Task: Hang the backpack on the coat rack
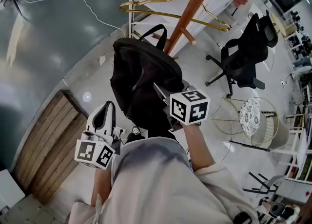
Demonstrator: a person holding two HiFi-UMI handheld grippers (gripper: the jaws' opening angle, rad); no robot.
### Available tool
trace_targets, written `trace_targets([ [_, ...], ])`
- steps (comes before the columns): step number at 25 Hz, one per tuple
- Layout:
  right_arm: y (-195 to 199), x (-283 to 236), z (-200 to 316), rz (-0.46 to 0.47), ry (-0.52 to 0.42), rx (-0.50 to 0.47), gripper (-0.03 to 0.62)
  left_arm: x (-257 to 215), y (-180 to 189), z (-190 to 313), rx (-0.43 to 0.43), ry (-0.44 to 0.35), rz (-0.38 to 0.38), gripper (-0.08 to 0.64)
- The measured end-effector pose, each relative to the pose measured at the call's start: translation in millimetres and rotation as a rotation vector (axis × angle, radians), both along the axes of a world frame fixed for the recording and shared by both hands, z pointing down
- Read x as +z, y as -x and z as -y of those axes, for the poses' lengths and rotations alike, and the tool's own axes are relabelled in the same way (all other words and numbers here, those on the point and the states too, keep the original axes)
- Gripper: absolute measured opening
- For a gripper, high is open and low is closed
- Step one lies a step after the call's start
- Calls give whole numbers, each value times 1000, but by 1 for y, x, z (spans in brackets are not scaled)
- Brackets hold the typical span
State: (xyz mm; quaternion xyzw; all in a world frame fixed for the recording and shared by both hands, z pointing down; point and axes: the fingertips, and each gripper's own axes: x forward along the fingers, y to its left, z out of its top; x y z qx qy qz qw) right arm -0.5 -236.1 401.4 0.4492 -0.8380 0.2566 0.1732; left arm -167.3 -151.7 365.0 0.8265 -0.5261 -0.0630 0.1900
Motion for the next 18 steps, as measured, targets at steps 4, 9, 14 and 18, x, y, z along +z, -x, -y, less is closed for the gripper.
trace_targets([
  [4, -1, 5, 11, 9, 16, 3, 195, 1, -8, 5, 13, 13, -8, 6],
  [9, -4, 13, 22, 16, 36, 6, 196, 6, -15, 10, 17, 29, -14, 6],
  [14, -4, 17, 31, 14, 47, 7, 198, 8, -23, 16, 28, 48, -9, 6],
  [18, -4, 22, 36, 26, 57, 14, 199, 10, -22, 20, 28, 52, -7, 6],
])
